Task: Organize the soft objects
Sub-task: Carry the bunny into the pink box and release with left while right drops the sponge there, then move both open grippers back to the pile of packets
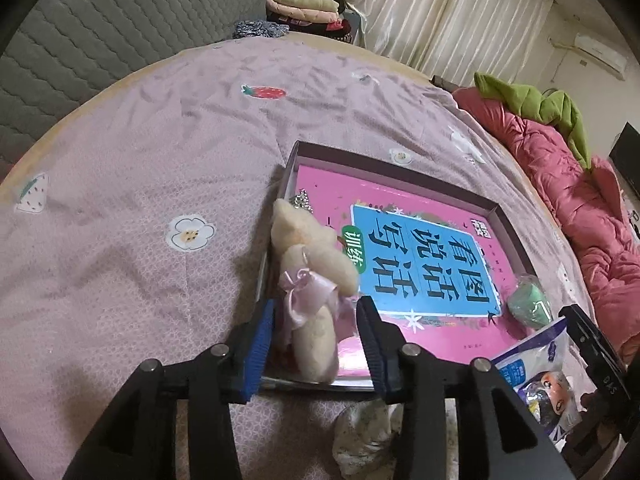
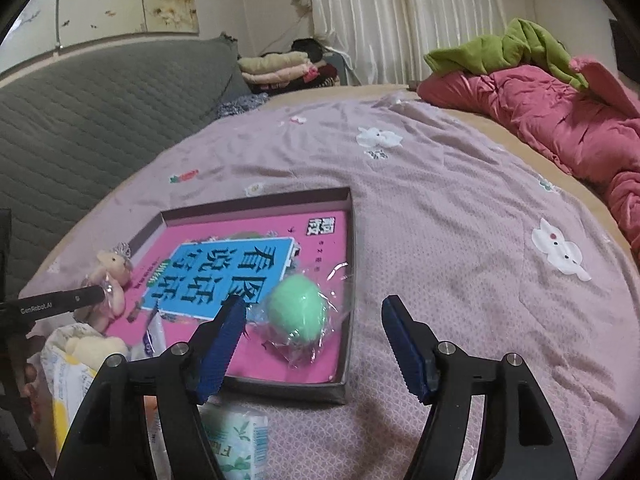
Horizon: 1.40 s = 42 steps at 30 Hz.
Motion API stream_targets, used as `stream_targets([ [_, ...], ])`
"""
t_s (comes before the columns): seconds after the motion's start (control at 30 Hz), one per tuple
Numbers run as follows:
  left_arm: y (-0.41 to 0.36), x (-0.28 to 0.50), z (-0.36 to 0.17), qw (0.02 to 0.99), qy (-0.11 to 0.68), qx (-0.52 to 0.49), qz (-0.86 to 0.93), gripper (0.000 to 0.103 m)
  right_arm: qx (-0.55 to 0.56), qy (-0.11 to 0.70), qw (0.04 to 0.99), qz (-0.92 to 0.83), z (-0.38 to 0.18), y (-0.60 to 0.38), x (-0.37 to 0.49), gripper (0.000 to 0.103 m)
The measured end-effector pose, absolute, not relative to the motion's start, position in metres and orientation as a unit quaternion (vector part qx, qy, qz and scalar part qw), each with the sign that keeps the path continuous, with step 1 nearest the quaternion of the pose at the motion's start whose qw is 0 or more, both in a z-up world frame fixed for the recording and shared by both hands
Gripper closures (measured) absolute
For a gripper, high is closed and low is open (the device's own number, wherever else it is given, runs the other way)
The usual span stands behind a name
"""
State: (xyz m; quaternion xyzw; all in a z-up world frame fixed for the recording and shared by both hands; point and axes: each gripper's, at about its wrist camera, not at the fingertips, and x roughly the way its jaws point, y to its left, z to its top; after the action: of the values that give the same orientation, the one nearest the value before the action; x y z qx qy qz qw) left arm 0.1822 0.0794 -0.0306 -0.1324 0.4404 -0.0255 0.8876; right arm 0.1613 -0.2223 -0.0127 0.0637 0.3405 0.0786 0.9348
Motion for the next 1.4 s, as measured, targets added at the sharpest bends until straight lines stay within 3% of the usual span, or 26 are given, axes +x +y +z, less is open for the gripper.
stream_targets([
  [0.33, 0.079, 0.177, -0.024, 0.893, 0.433, -0.122, -0.022, 0.060, 0.078, 0.322, 0.941, 0.074, -0.007, -0.230, 0.159, 0.030],
  [0.43, 0.081, 0.172, -0.019, 0.896, 0.428, -0.119, -0.021, 0.053, 0.080, 0.318, 0.942, 0.073, -0.006, -0.232, 0.158, 0.030],
  [1.4, 0.066, 0.132, -0.004, 0.898, 0.421, -0.117, -0.046, 0.053, 0.105, 0.290, 0.947, 0.086, 0.003, -0.235, 0.141, 0.027],
])
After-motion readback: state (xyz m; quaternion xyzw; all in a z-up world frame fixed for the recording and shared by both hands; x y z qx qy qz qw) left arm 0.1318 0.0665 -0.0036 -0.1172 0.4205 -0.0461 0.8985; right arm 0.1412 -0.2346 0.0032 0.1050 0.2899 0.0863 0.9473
